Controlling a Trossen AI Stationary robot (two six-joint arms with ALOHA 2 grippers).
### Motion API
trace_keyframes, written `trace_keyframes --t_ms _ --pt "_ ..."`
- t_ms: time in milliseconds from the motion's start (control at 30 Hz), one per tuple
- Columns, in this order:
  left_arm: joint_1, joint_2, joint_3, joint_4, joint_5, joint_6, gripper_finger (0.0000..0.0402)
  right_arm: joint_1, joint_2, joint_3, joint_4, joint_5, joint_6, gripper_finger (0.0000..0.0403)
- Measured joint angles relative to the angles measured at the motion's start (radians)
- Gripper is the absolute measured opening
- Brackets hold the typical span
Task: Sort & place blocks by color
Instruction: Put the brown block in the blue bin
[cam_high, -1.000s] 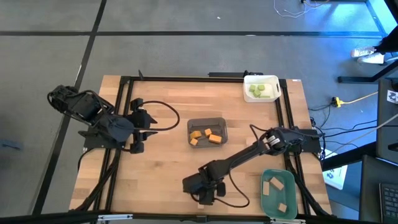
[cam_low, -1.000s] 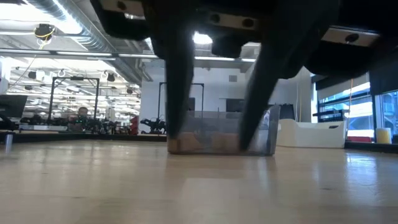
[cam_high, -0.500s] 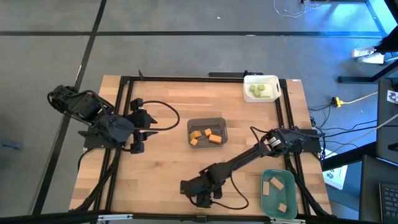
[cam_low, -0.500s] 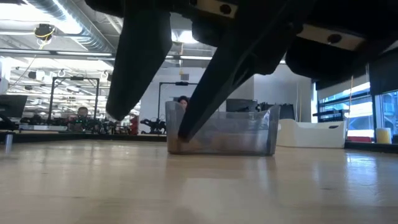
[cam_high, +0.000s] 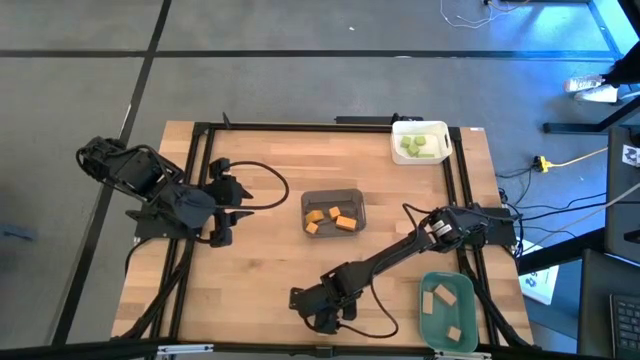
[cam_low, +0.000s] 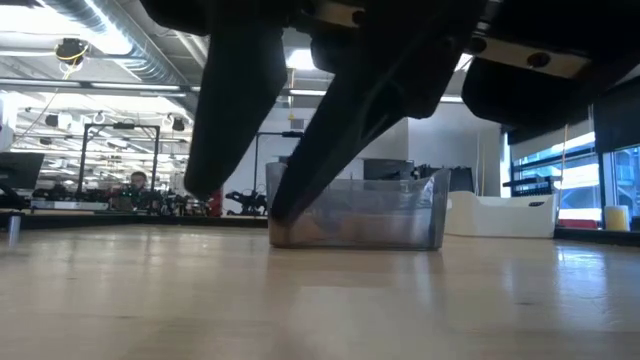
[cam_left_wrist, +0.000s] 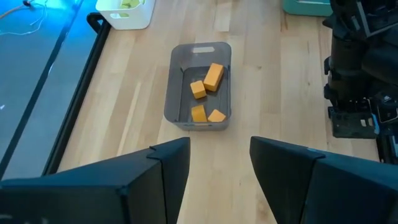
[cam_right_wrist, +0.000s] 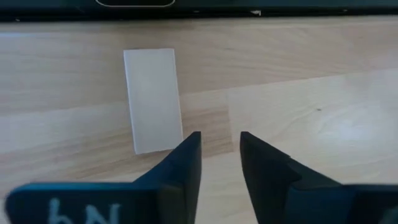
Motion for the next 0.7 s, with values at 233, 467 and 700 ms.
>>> trace_keyframes --t_ms 233,467,700 --pt "0.000 0.000 0.000 0.000 0.000 -0.005 0.0160 0.000 0.000 0.000 0.012 0.009 0.001 0.0080" --pt "0.000 0.000 0.000 0.001 0.000 -0.039 0.0160 0.000 0.000 0.000 0.034 0.080 0.001 0.0121" --pt "0.000 0.000 0.000 0.001 0.000 -0.053 0.0160 0.000 0.000 0.001 0.024 0.079 0.000 0.0180"
